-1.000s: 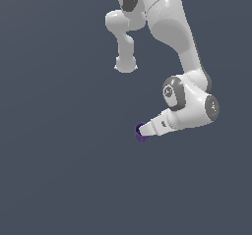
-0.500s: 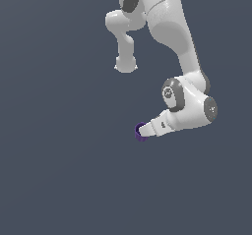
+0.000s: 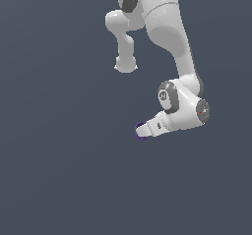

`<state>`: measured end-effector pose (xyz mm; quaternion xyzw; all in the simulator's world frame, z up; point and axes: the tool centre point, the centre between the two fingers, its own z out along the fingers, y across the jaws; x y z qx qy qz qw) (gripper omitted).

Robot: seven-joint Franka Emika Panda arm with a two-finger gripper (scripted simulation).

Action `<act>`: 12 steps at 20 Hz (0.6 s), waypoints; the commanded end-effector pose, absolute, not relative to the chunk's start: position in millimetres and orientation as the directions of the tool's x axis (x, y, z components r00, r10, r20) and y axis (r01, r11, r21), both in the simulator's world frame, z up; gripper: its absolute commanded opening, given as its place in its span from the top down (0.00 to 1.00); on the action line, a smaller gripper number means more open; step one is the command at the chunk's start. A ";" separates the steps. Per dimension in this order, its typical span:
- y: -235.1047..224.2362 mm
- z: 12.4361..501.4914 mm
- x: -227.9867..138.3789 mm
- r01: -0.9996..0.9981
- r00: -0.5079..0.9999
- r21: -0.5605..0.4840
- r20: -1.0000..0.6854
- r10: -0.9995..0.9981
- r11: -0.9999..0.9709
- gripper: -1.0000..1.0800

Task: Pick up the object and move it to a goal position.

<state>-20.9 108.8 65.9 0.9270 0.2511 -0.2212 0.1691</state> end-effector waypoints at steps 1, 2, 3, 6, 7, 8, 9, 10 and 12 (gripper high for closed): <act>109.0 65.2 -21.4 0.541 0.776 0.202 -0.495 0.391 -0.816 1.00; 109.0 65.2 -21.4 0.541 0.776 0.202 -0.495 0.391 -0.816 1.00; 109.0 65.2 -21.4 0.541 0.776 0.202 -0.495 0.391 -0.816 1.00; 109.0 65.2 -21.4 0.541 0.776 0.202 -0.495 0.391 -0.816 1.00; 109.0 65.2 -21.4 0.541 0.776 0.202 -0.495 0.391 -0.816 1.00; 108.9 65.7 -20.9 0.541 0.776 0.203 -0.495 0.391 -0.816 1.00; 108.8 65.9 -21.0 0.541 0.776 0.203 -0.495 0.391 -0.816 1.00; 108.3 66.6 -21.1 0.541 0.776 0.203 -0.495 0.391 -0.816 1.00; 106.5 69.3 -21.6 0.541 0.776 0.203 -0.495 0.391 -0.816 1.00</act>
